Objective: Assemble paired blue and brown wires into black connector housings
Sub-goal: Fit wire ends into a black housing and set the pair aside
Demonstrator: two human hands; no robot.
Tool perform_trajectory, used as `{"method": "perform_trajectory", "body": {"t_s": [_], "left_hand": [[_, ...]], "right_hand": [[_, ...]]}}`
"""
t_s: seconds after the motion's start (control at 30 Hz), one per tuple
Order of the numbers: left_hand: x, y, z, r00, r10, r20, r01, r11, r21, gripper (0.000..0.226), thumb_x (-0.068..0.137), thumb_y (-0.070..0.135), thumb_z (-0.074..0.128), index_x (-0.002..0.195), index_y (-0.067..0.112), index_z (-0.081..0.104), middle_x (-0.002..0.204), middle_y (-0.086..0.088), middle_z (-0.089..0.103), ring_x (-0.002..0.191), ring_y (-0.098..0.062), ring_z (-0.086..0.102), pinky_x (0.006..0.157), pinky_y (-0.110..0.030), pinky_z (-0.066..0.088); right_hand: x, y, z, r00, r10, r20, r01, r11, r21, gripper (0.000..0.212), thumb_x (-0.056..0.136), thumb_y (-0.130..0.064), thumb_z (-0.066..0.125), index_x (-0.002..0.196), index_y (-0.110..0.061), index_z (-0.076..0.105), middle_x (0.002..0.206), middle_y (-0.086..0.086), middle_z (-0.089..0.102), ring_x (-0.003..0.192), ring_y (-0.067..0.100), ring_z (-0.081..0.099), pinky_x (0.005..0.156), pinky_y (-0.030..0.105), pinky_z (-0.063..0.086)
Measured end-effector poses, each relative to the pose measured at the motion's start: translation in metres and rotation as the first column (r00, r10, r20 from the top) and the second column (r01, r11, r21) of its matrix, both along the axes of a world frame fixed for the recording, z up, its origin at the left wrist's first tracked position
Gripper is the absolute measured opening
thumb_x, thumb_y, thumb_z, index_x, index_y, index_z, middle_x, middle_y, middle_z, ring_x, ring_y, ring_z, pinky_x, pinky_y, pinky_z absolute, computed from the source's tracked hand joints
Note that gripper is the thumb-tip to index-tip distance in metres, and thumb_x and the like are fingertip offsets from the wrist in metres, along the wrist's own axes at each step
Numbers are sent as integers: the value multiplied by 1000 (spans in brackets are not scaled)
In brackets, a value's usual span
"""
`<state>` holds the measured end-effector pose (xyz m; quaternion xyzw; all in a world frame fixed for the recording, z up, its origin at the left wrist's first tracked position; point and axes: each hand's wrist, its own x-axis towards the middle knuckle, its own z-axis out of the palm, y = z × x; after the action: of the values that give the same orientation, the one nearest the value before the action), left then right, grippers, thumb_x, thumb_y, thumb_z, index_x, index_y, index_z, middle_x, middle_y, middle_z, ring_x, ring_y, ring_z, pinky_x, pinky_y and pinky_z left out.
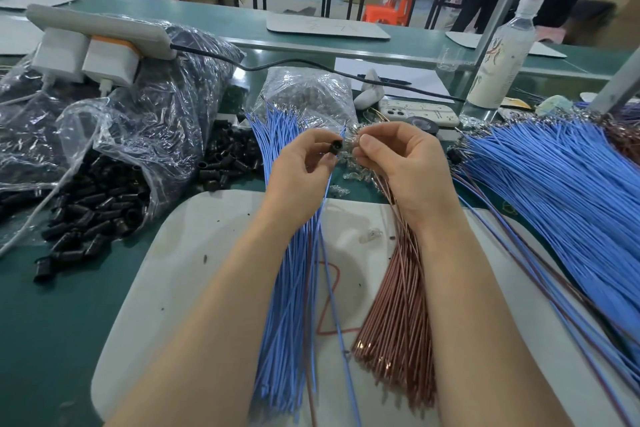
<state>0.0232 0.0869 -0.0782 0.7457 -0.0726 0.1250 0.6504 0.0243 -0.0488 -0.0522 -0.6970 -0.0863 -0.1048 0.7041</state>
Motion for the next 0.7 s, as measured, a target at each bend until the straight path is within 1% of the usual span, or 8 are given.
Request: {"method": "perform_trajectory", "body": {"t_s": [0.13,0.2,0.3,0.47,0.53,0.6,0.67,0.7], "left_hand": [[1,0,-1,1000,-27,11,27,999,35,34,93,0,52,88,34,57,87,10,65,83,-5,61,79,-19,48],[1,0,-1,999,-32,22,31,998,58,29,93,0,51,93,28,59,89,7,66,85,-7,61,81,-20,49],[0,0,-1,999,-32,38,28,995,96,25,93,0,51,99,22,60,91,5,67,87,-9,62,82,-22,50],[-2,-2,0,995,-40,89,17,970,241,28,92,0,49,101,23,61,98,3,66,93,-11,61,85,-20,49],[-2,-2,-1,994,-35,105,2,956,294,28,92,0,49,105,21,63,101,1,66,93,-14,59,85,-24,48],[-2,-2,-1,991,-32,133,-16,938,346,29,92,1,49,110,18,63,105,0,65,92,-14,57,85,-24,47],[-3,-2,0,983,-34,181,-34,932,360,28,92,3,50,112,17,64,103,3,65,87,-8,55,81,-15,44],[-3,-2,1,979,-31,203,-42,937,347,26,93,5,52,111,18,65,101,6,65,85,-5,54,79,-10,41]], "right_hand": [[-2,2,2,985,-80,152,119,957,-264,15,86,-6,67,83,-21,68,80,-1,71,76,14,69,76,28,57],[-3,4,2,975,-88,204,158,919,-362,13,86,-9,67,85,-22,69,81,-5,71,77,9,68,77,26,57],[-4,5,2,966,-92,242,195,871,-450,9,86,-10,67,88,-18,71,79,-8,69,74,3,65,76,22,54],[-6,5,4,954,-100,283,246,799,-548,10,86,-7,65,91,-12,72,83,-1,70,78,11,65,80,30,54],[-6,6,4,953,-85,291,246,780,-576,10,86,-6,64,91,-11,72,85,1,70,80,14,65,81,33,53],[-7,5,4,955,-80,287,242,771,-589,10,86,-7,64,90,-12,72,85,0,69,80,12,65,80,31,53],[-6,4,5,955,-103,277,246,797,-552,9,86,-9,65,90,-14,71,83,-3,70,78,8,65,78,26,54],[-5,3,5,957,-123,263,243,834,-495,8,86,-10,66,89,-15,71,82,-5,70,77,5,65,77,22,53]]}}
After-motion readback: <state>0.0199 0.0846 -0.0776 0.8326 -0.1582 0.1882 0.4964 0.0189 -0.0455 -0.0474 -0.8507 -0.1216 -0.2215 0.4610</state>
